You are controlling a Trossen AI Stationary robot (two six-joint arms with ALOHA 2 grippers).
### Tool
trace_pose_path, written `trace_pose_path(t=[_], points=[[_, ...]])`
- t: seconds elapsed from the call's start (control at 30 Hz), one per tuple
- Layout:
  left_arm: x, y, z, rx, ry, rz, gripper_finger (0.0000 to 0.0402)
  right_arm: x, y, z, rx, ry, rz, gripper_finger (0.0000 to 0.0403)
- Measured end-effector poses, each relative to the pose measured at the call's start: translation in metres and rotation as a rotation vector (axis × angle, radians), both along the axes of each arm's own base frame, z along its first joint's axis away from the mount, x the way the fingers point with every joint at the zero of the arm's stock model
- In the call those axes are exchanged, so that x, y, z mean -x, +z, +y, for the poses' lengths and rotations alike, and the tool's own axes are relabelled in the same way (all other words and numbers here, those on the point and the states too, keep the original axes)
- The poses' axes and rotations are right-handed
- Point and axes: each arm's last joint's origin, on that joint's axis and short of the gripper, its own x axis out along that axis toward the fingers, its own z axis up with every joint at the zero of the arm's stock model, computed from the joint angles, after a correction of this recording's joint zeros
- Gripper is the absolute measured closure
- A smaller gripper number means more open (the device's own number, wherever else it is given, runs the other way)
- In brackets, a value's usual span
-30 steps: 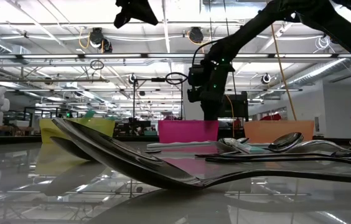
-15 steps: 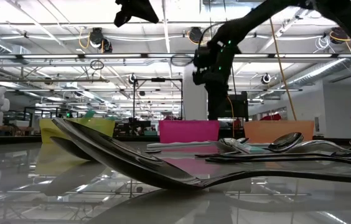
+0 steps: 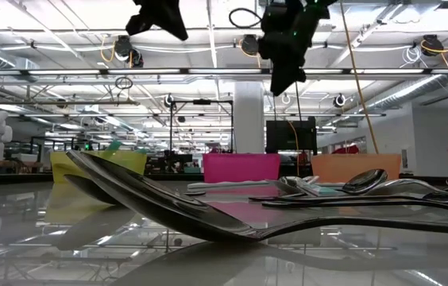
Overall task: Sort silverware by color (type)
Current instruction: Put the white patterned spoon into the pink bin
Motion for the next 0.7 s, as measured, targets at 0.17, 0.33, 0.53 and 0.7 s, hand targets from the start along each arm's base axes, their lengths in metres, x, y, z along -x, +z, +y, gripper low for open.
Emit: trace_pose_path(t=[0.17, 0.33, 0.53, 0.7], points=[[-0.009, -0.011, -0.016, 0.023, -0.017, 0.055, 0.0375, -0.001, 0.005, 0.022, -0.027, 0.048, 0.034, 0.0286], [-0.030, -0.037, -0.025, 0.043, -0.028, 0.158, 0.0330, 0.001, 0.003, 0.039, -0.081, 0.091, 0.122, 0.0286], [-0.061, -0.081, -0.033, 0.023, -0.097, 0.305, 0.0320, 0.014, -0.001, 0.048, -0.157, 0.108, 0.255, 0.0286], [-0.079, -0.117, -0.036, -0.015, -0.189, 0.433, 0.0320, 0.029, -0.004, 0.054, -0.167, 0.080, 0.255, 0.0286]])
